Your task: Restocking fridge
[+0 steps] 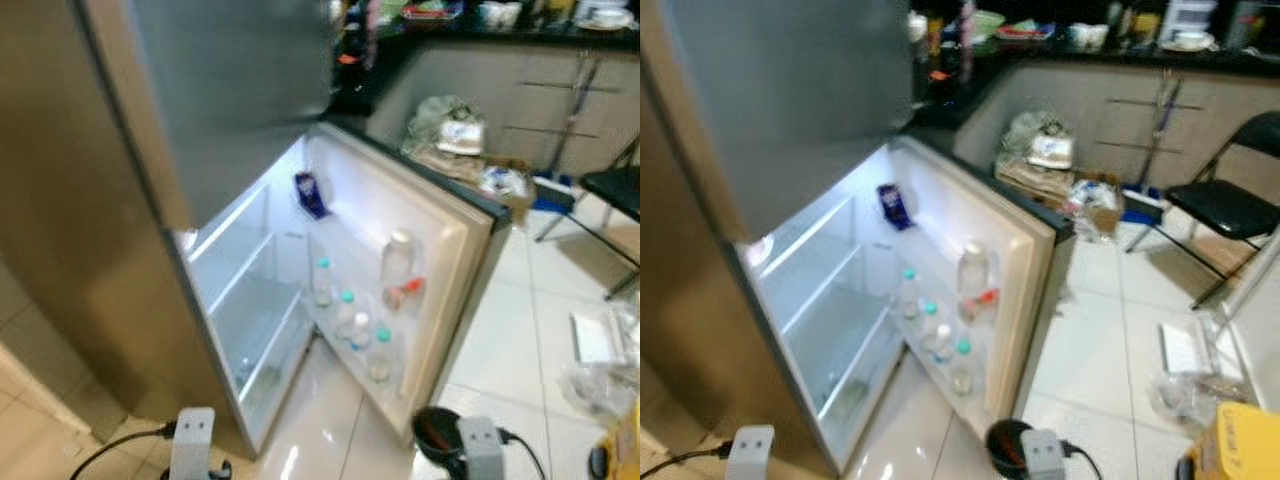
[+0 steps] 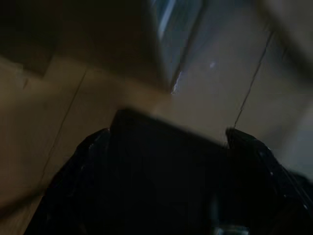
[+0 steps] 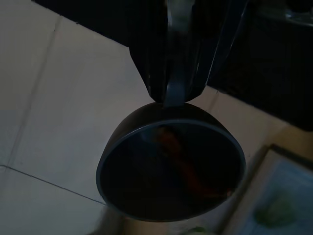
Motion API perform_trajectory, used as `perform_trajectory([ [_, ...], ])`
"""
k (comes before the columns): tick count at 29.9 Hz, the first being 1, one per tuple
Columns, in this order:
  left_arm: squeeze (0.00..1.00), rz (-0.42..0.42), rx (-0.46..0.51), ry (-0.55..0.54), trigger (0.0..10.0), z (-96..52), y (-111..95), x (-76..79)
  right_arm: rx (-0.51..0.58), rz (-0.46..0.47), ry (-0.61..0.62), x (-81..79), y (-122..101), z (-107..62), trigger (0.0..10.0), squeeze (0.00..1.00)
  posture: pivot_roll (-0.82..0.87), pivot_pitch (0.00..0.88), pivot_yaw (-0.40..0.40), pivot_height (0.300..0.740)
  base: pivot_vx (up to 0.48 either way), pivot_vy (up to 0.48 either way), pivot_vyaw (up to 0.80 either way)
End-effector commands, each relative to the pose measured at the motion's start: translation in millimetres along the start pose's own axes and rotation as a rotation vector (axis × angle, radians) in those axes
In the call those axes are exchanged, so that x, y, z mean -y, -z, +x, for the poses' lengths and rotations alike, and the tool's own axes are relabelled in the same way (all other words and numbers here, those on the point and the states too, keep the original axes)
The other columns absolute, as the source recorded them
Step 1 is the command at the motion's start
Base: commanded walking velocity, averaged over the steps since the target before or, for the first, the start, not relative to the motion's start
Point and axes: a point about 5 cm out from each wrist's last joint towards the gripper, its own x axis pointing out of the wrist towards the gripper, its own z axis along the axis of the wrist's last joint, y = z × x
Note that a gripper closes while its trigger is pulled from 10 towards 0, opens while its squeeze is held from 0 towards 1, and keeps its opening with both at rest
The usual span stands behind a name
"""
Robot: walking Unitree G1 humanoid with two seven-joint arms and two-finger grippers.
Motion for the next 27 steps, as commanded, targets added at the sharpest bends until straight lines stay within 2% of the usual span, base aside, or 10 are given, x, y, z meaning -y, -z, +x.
perform_trajectory([
  [1, 0.0, -0.01, -0.023, 0.011, 10.0, -1.3, 8.1, 4.7, -0.027, 0.016, 0.025, 6.9, 7.6, -3.3, 10.0, 0.0, -0.06, 0.105, 0.029, 0.74, 0.307, 0.0, 0.0],
  [6, 0.0, -0.007, -0.017, 0.012, 10.0, -1.2, 7.2, 5.5, -0.029, 0.016, 0.026, 7.2, 8.5, -3.6, 10.0, 0.0, -0.06, 0.105, 0.028, 0.74, 0.291, 0.0, 0.0],
  [9, 0.0, 0.001, 0.011, 0.013, 10.0, -1.9, 5.8, 5.5, -0.032, 0.016, 0.025, 7.0, 8.7, -3.6, 10.0, 0.0, -0.06, 0.101, 0.027, 0.74, 0.0, 0.0, 0.0],
  [27, 0.0, 0.007, 0.01, 0.005, 10.0, -4.4, 13.3, 6.4, -0.024, -0.019, -0.027, 4.2, 3.9, -1.7, 10.0, 0.0, -0.06, 0.084, 0.01, 0.74, 0.0, 0.0, 0.0],
])
